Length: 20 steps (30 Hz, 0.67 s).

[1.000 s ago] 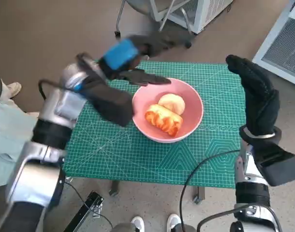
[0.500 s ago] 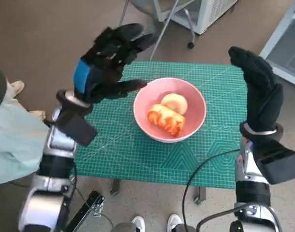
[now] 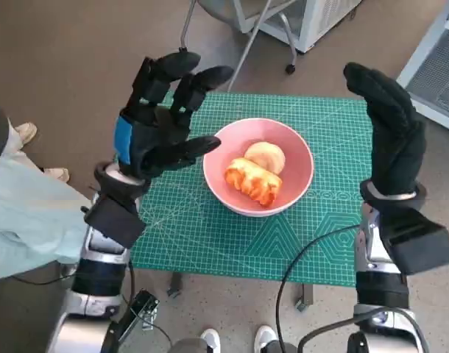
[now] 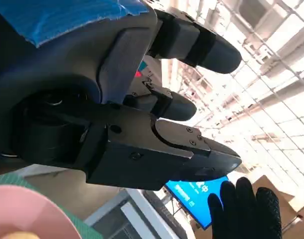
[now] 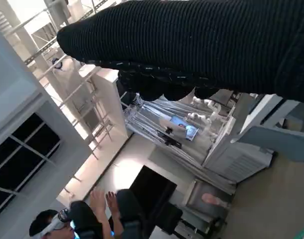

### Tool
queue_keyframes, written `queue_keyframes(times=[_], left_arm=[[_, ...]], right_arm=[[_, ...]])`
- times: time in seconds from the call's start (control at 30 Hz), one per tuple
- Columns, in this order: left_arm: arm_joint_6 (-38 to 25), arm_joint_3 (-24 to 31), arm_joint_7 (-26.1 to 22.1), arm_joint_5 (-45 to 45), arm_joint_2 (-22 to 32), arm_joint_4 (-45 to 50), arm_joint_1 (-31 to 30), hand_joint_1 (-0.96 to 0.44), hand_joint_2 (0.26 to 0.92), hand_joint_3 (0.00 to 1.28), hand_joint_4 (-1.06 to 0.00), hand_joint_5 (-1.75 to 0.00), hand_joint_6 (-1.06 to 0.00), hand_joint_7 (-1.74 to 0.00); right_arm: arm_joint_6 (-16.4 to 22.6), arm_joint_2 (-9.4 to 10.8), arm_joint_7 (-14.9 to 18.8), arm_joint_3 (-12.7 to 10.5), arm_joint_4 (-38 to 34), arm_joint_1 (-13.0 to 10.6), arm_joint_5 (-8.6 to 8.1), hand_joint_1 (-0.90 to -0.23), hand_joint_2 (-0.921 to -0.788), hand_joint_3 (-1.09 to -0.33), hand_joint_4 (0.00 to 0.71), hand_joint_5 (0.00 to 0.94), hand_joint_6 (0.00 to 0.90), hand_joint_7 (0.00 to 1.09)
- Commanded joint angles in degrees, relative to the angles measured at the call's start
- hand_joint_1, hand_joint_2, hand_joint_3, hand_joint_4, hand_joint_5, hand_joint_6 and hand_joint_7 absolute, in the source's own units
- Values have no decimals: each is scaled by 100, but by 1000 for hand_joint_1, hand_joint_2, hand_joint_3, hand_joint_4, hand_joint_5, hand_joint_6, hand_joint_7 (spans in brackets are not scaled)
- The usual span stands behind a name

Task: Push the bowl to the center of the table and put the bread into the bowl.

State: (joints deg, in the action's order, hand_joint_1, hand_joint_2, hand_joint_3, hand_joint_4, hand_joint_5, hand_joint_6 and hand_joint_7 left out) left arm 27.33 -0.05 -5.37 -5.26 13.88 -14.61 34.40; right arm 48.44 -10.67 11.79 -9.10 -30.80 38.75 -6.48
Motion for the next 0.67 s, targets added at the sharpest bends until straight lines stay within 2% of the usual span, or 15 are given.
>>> queue_keyframes(times=[0.03,0.47,0.67], left_arm=[[-131,67,-37,122,-35,144,-105,48,921,56,-107,-878,-137,-941],[14,-12,138,-146,-129,125,-190,76,914,78,-105,-891,-135,-960],[123,-24,307,-367,-123,48,-179,87,902,82,-106,-894,-143,-972]], right_arm=[[-121,-23,-12,22,18,-11,-10,-570,-921,-797,368,1,24,800],[-215,-64,64,33,-61,113,-88,-572,-921,-789,367,1,19,808],[-247,-64,49,41,-59,126,-65,-568,-921,-790,369,1,23,810]])
